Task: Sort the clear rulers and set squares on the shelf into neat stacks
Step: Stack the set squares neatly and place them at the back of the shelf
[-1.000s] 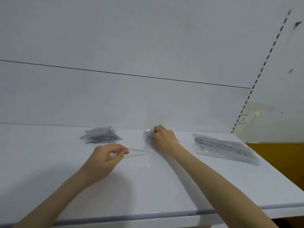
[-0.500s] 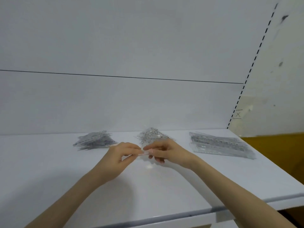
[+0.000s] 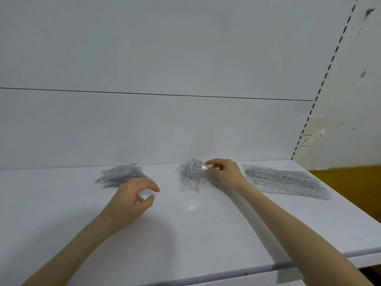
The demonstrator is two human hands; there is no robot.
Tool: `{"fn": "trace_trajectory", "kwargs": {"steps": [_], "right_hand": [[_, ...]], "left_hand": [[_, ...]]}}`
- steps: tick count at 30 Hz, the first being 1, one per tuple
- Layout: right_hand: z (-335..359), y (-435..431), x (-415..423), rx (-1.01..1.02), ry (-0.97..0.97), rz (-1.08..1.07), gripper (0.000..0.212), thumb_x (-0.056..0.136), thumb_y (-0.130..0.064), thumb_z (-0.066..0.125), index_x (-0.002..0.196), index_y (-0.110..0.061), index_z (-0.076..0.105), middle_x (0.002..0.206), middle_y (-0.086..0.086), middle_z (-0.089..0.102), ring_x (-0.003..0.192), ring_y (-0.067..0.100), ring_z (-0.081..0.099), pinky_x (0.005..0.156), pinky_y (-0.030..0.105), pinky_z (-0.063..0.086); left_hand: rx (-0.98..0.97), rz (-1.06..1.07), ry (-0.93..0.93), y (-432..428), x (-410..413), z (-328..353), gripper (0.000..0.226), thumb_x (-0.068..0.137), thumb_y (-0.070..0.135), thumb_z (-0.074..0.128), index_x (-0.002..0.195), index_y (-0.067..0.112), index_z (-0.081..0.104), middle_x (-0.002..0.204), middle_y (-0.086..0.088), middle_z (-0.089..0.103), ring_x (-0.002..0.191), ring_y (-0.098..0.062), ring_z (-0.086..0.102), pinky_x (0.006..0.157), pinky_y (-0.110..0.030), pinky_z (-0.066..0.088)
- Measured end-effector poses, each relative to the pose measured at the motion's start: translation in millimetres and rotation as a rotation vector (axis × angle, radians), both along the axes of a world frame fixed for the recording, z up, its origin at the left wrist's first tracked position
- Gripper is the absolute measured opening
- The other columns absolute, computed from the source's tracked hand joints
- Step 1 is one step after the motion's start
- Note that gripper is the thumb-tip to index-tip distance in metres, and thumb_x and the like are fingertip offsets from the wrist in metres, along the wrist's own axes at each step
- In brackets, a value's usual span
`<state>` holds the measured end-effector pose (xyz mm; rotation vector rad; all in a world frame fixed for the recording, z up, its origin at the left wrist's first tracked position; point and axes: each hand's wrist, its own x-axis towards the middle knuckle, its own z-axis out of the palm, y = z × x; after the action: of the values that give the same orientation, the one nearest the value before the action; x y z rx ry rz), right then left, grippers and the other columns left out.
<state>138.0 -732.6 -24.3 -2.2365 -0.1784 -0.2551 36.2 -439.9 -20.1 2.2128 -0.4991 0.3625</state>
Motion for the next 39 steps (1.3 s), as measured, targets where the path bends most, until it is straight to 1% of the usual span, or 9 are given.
{"fn": "trace_trajectory", "kwargs": {"steps": [4,6,9,12,14,18,24,29,39], "right_hand": [[-12,0,12,-0.347,-0.177,-0.05,0.023,0.091,-0.032,0.061,0.11,-0.024,0.072,0.107,-0.004,0.064,0.102,0.021,0.05,0.085,0.032,0.037],[-14,2,12,-0.359,-0.238,-0.068,0.023,0.09,-0.03,0.064,0.109,-0.021,0.072,0.114,0.0,0.062,0.109,0.022,0.048,0.092,0.035,0.035],[-10,3,6,-0.294,-0.313,-0.059,0.019,0.09,-0.025,0.063,0.106,-0.019,0.072,0.114,-0.002,0.062,0.108,0.021,0.048,0.093,0.035,0.035],[-3,4,-10,-0.25,-0.356,0.008,0.021,0.091,-0.024,0.056,0.104,-0.018,0.072,0.111,-0.004,0.062,0.103,0.018,0.047,0.088,0.03,0.036],[2,7,-23,-0.265,-0.387,0.062,0.026,0.087,-0.025,0.053,0.103,-0.017,0.072,0.11,-0.004,0.062,0.1,0.018,0.049,0.085,0.026,0.034],[17,22,-43,-0.305,-0.333,0.169,0.023,0.086,-0.012,0.06,0.106,-0.018,0.071,0.116,-0.006,0.06,0.109,0.018,0.051,0.088,0.021,0.033],[30,72,-67,-0.292,-0.316,0.325,0.034,0.078,-0.024,0.052,0.102,-0.013,0.074,0.115,-0.001,0.066,0.108,0.017,0.056,0.092,0.022,0.034],[21,112,-69,-0.287,-0.301,0.42,0.021,0.086,-0.011,0.063,0.104,-0.017,0.072,0.117,-0.001,0.064,0.112,0.019,0.055,0.095,0.028,0.035],[26,190,-27,-0.291,-0.198,0.259,0.022,0.094,-0.016,0.054,0.106,-0.016,0.072,0.116,-0.002,0.067,0.109,0.015,0.057,0.088,0.024,0.041]], "left_hand": [[0.012,0.03,0.007,9,2,-1,0.03,0.082,-0.003,0.062,0.087,0.026,0.069,0.11,0.028,0.057,0.102,0.001,0.054,0.07,-0.012,0.047],[0.022,0.028,0.008,12,2,-3,0.033,0.082,-0.004,0.063,0.084,0.028,0.069,0.108,0.026,0.059,0.101,0.0,0.054,0.069,-0.012,0.047],[0.034,0.004,0.0,13,4,-8,0.035,0.082,0.002,0.063,0.083,0.036,0.067,0.106,0.024,0.06,0.102,-0.002,0.055,0.068,-0.012,0.047],[0.071,-0.045,-0.005,6,6,-7,0.023,0.075,0.034,0.053,0.095,0.041,0.062,0.11,0.025,0.057,0.104,-0.004,0.055,0.069,-0.015,0.049],[0.089,-0.093,0.0,-3,7,-4,0.026,0.074,0.041,0.047,0.094,0.04,0.062,0.107,0.023,0.059,0.104,-0.005,0.056,0.073,-0.018,0.049],[0.101,-0.152,-0.009,-17,1,1,0.019,0.08,0.026,0.052,0.093,0.035,0.064,0.099,0.019,0.063,0.099,-0.004,0.057,0.074,-0.014,0.045],[0.071,-0.042,0.03,12,-21,-3,0.019,0.081,0.019,0.055,0.093,0.026,0.067,0.092,0.021,0.063,0.092,0.001,0.057,0.068,-0.013,0.045],[0.094,0.097,0.002,59,-33,0,0.021,0.084,0.003,0.061,0.091,0.022,0.069,0.086,0.02,0.063,0.082,0.003,0.058,0.065,-0.02,0.048],[0.068,0.194,0.043,161,-27,8,0.031,0.085,0.002,0.061,0.085,0.033,0.063,0.09,0.008,0.066,0.081,-0.006,0.06,0.059,-0.009,0.042]]}}
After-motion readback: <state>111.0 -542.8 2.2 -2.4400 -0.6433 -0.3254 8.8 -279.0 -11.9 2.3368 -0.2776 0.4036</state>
